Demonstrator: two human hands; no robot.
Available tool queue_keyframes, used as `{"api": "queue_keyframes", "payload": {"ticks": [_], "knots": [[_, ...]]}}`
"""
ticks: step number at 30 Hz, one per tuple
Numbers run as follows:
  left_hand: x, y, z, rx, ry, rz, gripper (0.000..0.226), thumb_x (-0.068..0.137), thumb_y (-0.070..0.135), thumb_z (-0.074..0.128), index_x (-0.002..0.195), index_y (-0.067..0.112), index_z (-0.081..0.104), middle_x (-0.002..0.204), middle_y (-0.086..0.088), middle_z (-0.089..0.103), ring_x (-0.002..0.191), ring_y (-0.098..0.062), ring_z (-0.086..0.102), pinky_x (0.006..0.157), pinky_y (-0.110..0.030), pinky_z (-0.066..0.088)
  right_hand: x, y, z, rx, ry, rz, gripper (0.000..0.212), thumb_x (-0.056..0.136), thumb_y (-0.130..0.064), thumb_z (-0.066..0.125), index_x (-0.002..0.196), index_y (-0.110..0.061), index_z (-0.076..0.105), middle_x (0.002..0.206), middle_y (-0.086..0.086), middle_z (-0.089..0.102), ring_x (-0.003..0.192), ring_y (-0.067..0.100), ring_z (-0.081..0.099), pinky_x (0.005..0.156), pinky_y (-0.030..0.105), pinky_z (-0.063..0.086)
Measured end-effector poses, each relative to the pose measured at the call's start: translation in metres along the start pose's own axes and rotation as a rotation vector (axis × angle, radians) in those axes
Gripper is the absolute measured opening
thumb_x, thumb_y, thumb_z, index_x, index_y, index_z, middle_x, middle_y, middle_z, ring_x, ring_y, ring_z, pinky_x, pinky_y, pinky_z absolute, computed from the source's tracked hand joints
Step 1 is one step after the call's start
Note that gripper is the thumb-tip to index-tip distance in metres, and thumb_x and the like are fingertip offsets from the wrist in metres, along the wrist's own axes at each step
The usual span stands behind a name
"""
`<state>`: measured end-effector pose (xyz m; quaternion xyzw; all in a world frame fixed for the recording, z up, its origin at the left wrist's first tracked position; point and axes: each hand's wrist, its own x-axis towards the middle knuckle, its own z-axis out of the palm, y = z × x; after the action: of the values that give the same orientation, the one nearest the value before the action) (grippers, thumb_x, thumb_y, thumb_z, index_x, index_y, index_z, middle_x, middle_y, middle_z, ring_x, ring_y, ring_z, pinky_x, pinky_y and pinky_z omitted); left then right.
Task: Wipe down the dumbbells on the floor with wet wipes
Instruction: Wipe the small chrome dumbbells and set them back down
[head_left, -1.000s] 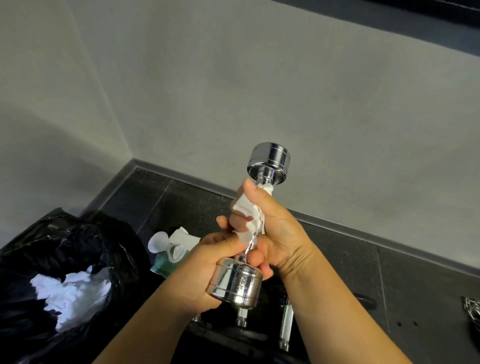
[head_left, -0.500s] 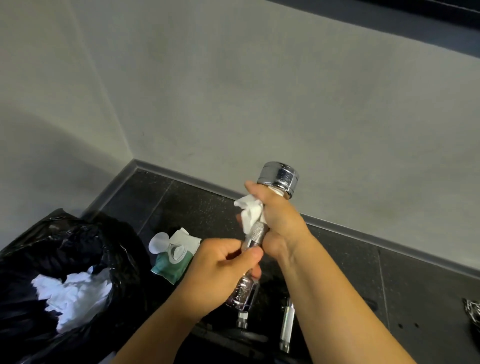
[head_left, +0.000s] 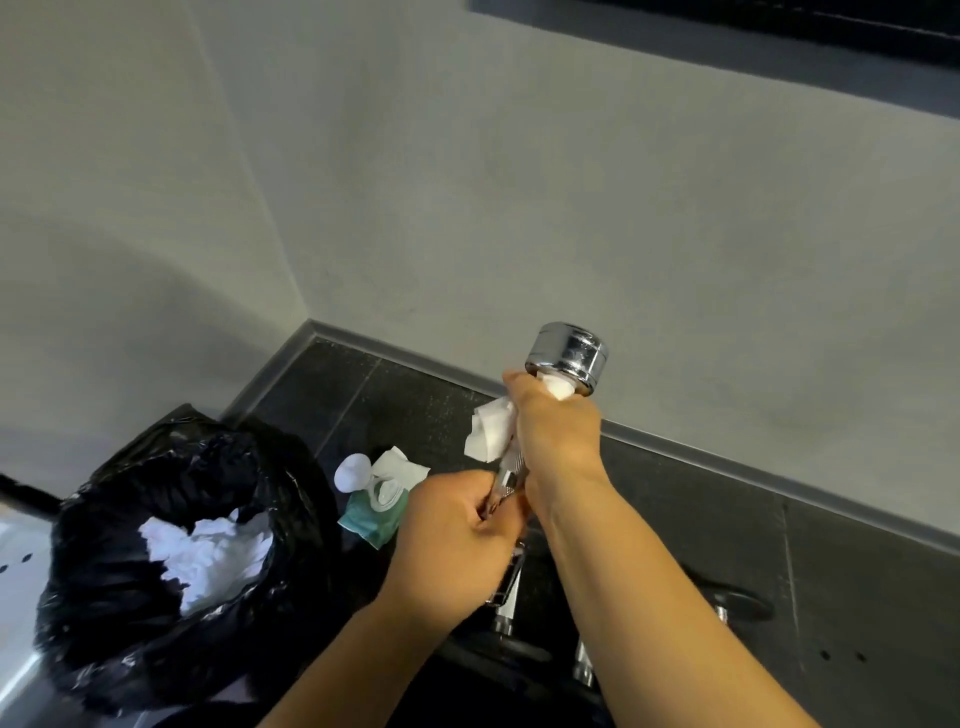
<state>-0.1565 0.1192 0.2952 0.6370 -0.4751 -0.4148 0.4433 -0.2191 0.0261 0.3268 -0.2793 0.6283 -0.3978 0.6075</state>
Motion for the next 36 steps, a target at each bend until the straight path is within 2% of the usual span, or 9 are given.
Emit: {"api": "queue_keyframes", "payload": {"ticks": [4, 7, 11, 15, 20, 26, 29, 32, 36], "knots": [[-0.011, 0.027, -0.009, -0.078, -0.032, -0.046, 0.032, 0.087, 0.025, 0.065, 0.062, 0.004, 0.068, 0.060, -0.007, 0.068, 0.061, -0.025, 0.063, 0.065, -0.007, 0.045, -0.021, -0.019, -0.016, 0.120, -0.254, 0.093, 0.017, 0.081, -0.023, 0.073, 0.083, -0.013, 0.059, 0.063, 0.005, 0.062, 0.053, 0.018, 0.060, 0.052, 0.027, 0.052], [-0.026, 0.049, -0.010, -0.528, -0.224, -0.200, 0.029, 0.081, 0.028, 0.069, 0.072, 0.001, 0.070, 0.062, -0.010, 0.065, 0.063, -0.028, 0.065, 0.065, -0.030, 0.052, -0.044, -0.037, -0.036, 0.222, -0.555, 0.222, 0.023, 0.078, -0.030, 0.069, 0.079, -0.014, 0.053, 0.047, 0.005, 0.058, 0.043, 0.017, 0.059, 0.058, 0.031, 0.054], [-0.046, 0.071, 0.004, -0.867, -0.280, -0.309, 0.030, 0.075, 0.025, 0.067, 0.075, -0.004, 0.065, 0.058, -0.011, 0.059, 0.056, -0.023, 0.063, 0.070, -0.036, 0.047, -0.070, -0.048, -0.058, 0.322, -0.741, 0.233, 0.027, 0.072, -0.031, 0.066, 0.084, -0.015, 0.048, 0.043, 0.005, 0.052, 0.043, 0.017, 0.059, 0.084, 0.041, 0.048], [-0.064, 0.099, 0.013, -0.355, -0.063, -0.154, 0.023, 0.078, 0.025, 0.069, 0.062, 0.009, 0.071, 0.060, -0.008, 0.067, 0.061, -0.020, 0.065, 0.068, -0.034, 0.052, -0.088, -0.056, -0.072, -0.029, -0.525, 0.074, 0.031, 0.075, -0.031, 0.075, 0.088, -0.010, 0.056, 0.061, 0.011, 0.064, 0.061, 0.026, 0.062, 0.048, 0.027, 0.048], [-0.079, 0.113, 0.033, 0.104, 0.220, 0.018, 0.020, 0.068, 0.019, 0.052, 0.055, 0.007, 0.060, 0.043, -0.002, 0.053, 0.040, -0.012, 0.048, 0.046, -0.035, 0.042, -0.101, -0.036, -0.078, -0.045, -0.305, -0.076, 0.017, 0.081, -0.018, 0.073, 0.088, -0.011, 0.060, 0.079, 0.014, 0.069, 0.063, 0.022, 0.065, 0.059, 0.030, 0.050], [-0.091, 0.138, 0.029, -0.406, -0.009, -0.180, 0.015, 0.076, 0.003, 0.069, 0.061, 0.005, 0.069, 0.056, -0.014, 0.063, 0.053, -0.023, 0.061, 0.058, -0.034, 0.052, -0.114, -0.055, -0.113, -0.047, -0.628, 0.078, 0.052, 0.066, -0.033, 0.082, 0.105, -0.002, 0.065, 0.101, 0.026, 0.070, 0.084, 0.037, 0.051, 0.070, 0.039, 0.038], [-0.100, 0.153, 0.034, -0.703, -0.164, -0.298, 0.010, 0.065, 0.005, 0.071, 0.056, 0.002, 0.067, 0.053, -0.014, 0.059, 0.049, -0.022, 0.059, 0.057, -0.029, 0.051, -0.122, -0.062, -0.126, -0.066, -0.703, 0.074, 0.030, 0.068, -0.043, 0.080, 0.083, -0.017, 0.076, 0.099, 0.023, 0.071, 0.068, 0.030, 0.050, 0.056, 0.030, 0.038], [-0.105, 0.161, 0.036, -0.619, -0.202, -0.313, 0.012, 0.056, 0.012, 0.068, 0.061, 0.001, 0.070, 0.062, -0.015, 0.063, 0.060, -0.024, 0.061, 0.072, -0.036, 0.049, -0.128, -0.068, -0.126, -0.070, -0.579, 0.051, 0.041, 0.076, -0.037, 0.077, 0.101, -0.006, 0.067, 0.102, 0.028, 0.069, 0.071, 0.034, 0.059, 0.056, 0.032, 0.047], [-0.108, 0.172, 0.007, -0.382, -0.312, -0.441, 0.027, 0.060, 0.020, 0.073, 0.085, 0.010, 0.077, 0.092, -0.012, 0.072, 0.086, -0.024, 0.069, 0.088, -0.041, 0.051, -0.135, -0.080, -0.124, 0.000, -0.516, 0.034, 0.022, 0.080, -0.021, 0.075, 0.085, -0.005, 0.061, 0.085, 0.025, 0.071, 0.077, 0.037, 0.066, 0.073, 0.046, 0.055]]}}
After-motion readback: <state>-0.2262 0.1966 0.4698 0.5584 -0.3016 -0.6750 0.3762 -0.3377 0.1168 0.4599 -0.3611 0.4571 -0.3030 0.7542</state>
